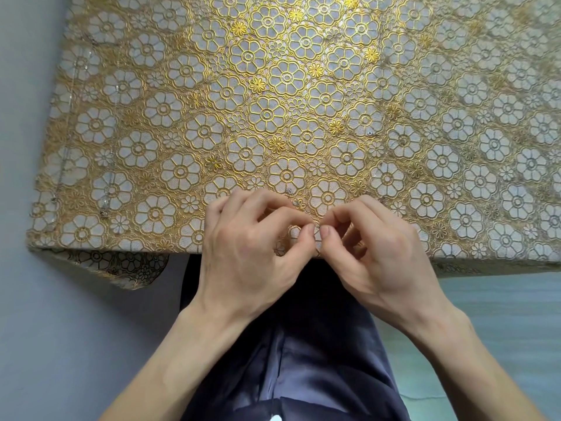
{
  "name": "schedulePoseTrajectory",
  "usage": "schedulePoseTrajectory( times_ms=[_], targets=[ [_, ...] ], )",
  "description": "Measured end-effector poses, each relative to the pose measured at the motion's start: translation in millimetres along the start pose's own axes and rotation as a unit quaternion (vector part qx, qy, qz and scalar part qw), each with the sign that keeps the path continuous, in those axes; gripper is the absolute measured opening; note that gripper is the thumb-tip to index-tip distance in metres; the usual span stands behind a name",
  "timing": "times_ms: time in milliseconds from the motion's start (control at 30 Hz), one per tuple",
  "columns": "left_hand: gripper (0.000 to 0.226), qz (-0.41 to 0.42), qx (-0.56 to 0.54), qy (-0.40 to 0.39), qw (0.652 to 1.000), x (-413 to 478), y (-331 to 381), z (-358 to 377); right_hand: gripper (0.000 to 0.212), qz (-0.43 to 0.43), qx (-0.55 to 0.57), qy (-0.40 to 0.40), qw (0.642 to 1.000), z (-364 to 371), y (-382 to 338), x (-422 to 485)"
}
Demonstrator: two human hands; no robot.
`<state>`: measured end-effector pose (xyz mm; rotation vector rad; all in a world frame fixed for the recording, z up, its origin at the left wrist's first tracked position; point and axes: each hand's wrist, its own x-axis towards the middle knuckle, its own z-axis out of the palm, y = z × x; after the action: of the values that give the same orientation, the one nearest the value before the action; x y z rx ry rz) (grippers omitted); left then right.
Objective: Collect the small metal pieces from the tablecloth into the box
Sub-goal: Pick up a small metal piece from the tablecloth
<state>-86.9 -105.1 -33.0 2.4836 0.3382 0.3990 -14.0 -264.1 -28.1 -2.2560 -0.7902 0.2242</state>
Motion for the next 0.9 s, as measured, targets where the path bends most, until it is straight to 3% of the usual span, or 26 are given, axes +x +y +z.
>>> schedulePoseTrajectory(
  times_ms=[900],
  targets=[
    [0.011,0.041,-0.023,-0.017,0.999,0.8,-4.7,-0.9,0.015,-0.018,-0.024,-0.018,0.999,0.1,-1.1,-2.5]
  ],
)
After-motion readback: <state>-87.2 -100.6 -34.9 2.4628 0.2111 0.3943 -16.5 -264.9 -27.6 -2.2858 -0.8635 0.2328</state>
